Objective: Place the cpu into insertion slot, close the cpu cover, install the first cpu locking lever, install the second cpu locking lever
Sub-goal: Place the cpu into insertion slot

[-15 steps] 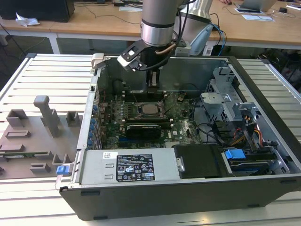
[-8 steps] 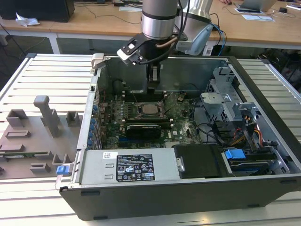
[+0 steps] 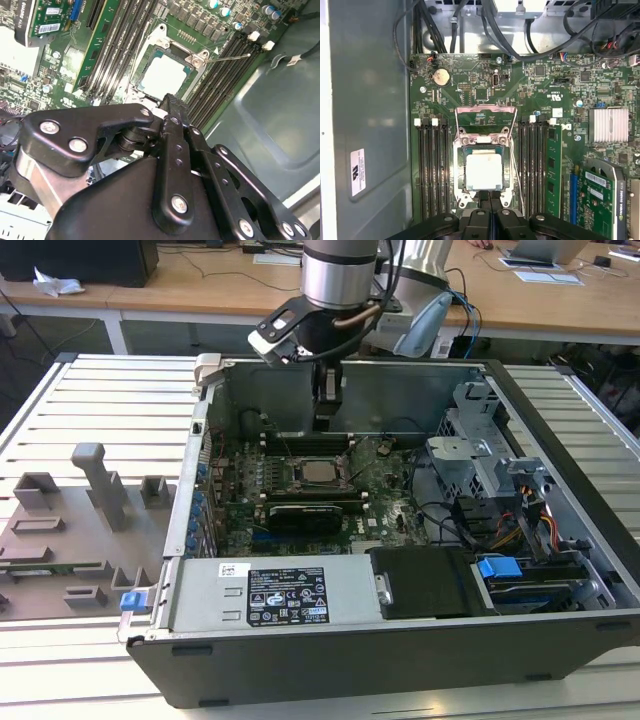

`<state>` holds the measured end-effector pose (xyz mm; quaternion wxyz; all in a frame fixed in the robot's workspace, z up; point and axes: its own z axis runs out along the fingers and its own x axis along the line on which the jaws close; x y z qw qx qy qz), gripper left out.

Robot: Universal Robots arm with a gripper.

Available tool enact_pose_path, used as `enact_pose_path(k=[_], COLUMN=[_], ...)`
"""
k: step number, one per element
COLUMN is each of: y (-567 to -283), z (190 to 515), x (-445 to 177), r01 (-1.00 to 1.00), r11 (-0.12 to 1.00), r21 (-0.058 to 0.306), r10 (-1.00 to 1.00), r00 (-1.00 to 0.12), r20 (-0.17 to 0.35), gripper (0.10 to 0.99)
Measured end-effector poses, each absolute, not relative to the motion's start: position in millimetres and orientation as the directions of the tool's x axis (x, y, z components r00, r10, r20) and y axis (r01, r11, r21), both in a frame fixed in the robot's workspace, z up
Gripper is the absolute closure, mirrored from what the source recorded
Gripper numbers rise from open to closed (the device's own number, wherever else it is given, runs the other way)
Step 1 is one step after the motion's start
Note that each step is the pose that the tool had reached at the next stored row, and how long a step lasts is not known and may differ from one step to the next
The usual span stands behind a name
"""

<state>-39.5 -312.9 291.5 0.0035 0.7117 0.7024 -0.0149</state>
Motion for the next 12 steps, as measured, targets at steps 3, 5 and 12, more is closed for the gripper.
enact_pose_path(k=[3, 5, 12], y=[-313, -313, -313], z=[297, 301, 319], x=[-39, -39, -39], r01=[1.0, 1.0, 1.0], r11=[-0.013, -0.013, -0.013], r21=[-0.016, -0.016, -0.016], r10=[1.0, 1.0, 1.0], r00=[0.013, 0.013, 0.013], r20=[-0.026, -0.026, -0.026], gripper=[0.98, 0.98, 0.98])
